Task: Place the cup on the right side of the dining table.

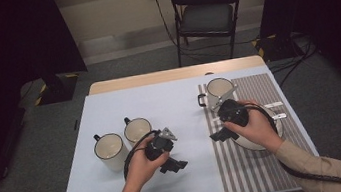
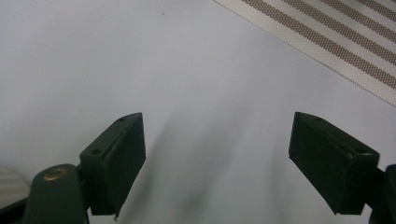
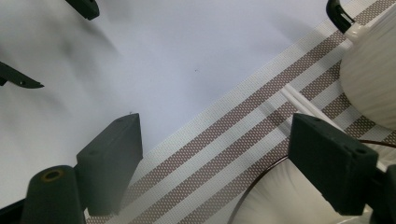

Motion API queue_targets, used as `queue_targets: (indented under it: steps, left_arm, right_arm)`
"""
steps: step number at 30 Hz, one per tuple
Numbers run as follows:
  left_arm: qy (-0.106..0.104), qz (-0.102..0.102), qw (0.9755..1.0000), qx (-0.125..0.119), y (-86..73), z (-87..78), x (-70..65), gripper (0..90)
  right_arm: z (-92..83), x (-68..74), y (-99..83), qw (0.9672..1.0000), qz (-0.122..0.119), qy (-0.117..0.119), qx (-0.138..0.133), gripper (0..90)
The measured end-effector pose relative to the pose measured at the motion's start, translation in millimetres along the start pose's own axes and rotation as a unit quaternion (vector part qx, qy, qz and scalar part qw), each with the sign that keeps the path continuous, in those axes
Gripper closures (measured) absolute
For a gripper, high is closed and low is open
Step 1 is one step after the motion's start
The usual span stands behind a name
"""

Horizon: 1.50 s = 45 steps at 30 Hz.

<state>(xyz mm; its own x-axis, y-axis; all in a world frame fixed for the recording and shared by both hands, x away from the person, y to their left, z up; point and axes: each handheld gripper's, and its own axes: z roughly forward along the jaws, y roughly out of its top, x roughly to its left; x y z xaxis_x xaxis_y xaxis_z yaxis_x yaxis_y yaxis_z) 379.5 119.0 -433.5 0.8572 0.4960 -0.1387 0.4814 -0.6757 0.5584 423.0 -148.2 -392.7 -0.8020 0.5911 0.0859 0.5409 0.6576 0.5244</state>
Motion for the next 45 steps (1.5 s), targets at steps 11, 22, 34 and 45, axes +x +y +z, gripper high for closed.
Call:
queue_targets:
  steps: [11, 22, 34, 45]
  left_arm:
    - [0.0, 0.001, 1.0, -0.002, -8.5, -7.9, -1.6, 18.5]
    - [0.0, 0.001, 1.0, -0.004, -17.1, -12.9, -5.6, 18.5]
    - [0.01, -0.006, 0.9999, -0.001, -31.3, -18.1, -4.5, 18.4]
    - [0.013, -0.004, 0.9999, -0.001, -40.2, -23.4, -8.4, 18.5]
  right_arm:
    - [5.7, 7.2, -4.2, 0.9999, -0.007, 0.008, 0.002, 17.3]
    - [7.1, 12.0, -9.8, 0.9998, -0.011, 0.017, 0.004, 17.2]
    - [8.5, 17.6, -15.2, 0.9997, -0.017, 0.02, 0.004, 17.5]
    - [12.6, 26.6, -20.1, 0.999, -0.025, 0.034, 0.01, 17.0]
